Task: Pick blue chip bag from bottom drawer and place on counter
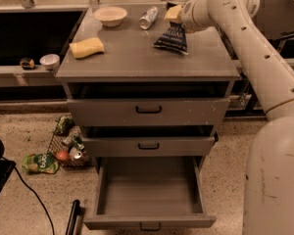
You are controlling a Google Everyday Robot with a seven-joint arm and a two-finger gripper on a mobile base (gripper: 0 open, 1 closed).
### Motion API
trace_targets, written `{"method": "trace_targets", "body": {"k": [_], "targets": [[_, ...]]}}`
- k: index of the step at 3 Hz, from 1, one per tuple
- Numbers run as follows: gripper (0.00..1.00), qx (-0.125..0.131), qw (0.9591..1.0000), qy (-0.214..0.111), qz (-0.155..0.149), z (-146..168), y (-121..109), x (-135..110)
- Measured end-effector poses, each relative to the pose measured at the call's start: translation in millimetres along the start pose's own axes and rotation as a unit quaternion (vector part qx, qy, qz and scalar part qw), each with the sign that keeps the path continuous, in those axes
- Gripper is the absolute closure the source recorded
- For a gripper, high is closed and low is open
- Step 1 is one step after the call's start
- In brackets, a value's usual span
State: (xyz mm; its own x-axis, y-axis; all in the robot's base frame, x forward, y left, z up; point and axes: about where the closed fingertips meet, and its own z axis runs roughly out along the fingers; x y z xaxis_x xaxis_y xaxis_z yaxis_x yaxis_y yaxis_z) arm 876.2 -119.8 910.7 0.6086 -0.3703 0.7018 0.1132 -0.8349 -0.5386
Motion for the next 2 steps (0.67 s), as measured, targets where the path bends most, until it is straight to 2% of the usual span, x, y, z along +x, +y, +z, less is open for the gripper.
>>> {"method": "trace_targets", "body": {"k": [1, 2], "targets": [[0.0, 0.001, 1.0, 0.0, 0.0, 0.2, 0.0, -0.1], [0.0, 0.008, 1.0, 0.003, 0.002, 0.8, 0.2, -0.2]]}}
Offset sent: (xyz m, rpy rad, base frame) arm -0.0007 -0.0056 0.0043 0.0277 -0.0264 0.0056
